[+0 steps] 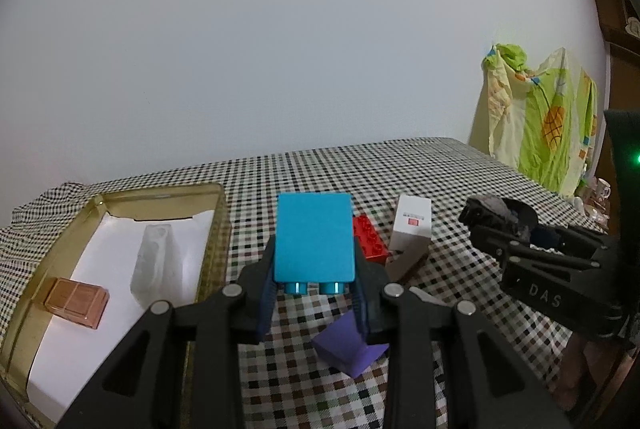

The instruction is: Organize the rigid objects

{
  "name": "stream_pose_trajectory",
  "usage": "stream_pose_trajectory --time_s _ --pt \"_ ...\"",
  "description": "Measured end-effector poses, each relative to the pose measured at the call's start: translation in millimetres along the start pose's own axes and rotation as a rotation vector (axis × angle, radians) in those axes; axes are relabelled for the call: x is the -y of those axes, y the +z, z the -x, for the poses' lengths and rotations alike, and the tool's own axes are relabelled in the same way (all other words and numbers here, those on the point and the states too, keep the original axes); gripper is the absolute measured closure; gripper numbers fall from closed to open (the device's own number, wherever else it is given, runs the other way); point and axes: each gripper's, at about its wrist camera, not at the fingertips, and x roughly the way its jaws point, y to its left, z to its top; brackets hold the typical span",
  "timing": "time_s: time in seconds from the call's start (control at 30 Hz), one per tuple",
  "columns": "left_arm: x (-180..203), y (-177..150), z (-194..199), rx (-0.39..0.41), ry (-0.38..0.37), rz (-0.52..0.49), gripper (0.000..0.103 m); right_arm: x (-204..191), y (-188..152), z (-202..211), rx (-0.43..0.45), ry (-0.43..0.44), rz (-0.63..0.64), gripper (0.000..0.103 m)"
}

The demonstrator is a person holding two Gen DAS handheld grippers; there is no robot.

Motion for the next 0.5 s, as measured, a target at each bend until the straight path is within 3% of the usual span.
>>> stream_pose_trajectory --time_s 0.5 --pt "0.3 -1.0 9.2 0.039 0.022 0.001 0.073 -6.6 -1.1 23.8 0.125 -0.008 0.019 0.054"
